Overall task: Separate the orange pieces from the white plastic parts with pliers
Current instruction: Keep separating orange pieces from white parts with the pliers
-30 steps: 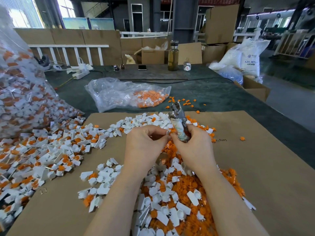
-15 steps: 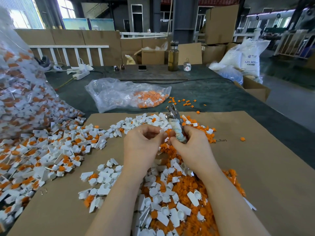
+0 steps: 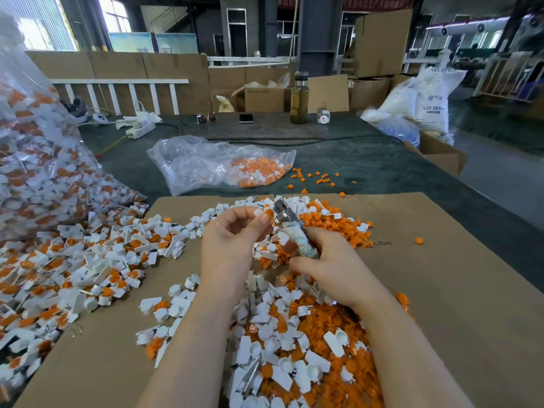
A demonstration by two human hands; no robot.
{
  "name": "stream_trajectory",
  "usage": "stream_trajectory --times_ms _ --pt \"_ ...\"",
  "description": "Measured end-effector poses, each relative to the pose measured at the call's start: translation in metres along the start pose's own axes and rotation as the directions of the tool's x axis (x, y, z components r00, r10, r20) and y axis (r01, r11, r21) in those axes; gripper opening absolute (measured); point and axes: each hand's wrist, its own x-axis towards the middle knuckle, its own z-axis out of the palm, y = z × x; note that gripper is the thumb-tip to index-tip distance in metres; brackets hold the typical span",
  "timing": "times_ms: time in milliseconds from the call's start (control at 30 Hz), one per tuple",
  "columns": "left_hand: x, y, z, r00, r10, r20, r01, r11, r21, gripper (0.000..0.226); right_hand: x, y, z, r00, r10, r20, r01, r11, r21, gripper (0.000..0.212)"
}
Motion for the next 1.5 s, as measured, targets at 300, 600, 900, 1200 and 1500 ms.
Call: stream_trajectory --times_ms 300,600,900,1200,1500 --pt "0.003 -0.002 -0.003 0.998 0.014 0.057 -0.011 0.998 -0.058 0.009 0.001 -0.001 0.001 0.998 -0.040 0.049 0.041 0.999 -0.028 0.013" --pt "0.003 -0.004 -0.004 0.994 0.011 0.110 0.007 0.986 -0.166 0.020 0.000 -0.002 0.004 0.998 -0.062 0.023 0.064 0.994 -0.087 0.026" --pt "0.004 -0.004 -0.004 0.993 0.015 0.116 0.008 0.981 -0.195 0.013 0.001 0.002 0.009 0.997 -0.076 -0.030 0.072 0.989 -0.128 0.028" --pt "0.009 0.004 -0.024 0.931 -0.362 -0.041 0.307 0.839 -0.448 0.021 0.002 0.005 0.012 0.986 -0.063 -0.156 0.019 0.963 -0.270 0.002" --pt "0.024 0.009 -0.071 0.756 -0.602 -0.257 -0.039 0.352 -0.935 0.018 0.004 0.012 0.006 0.912 0.029 -0.409 -0.156 0.947 -0.281 0.023"
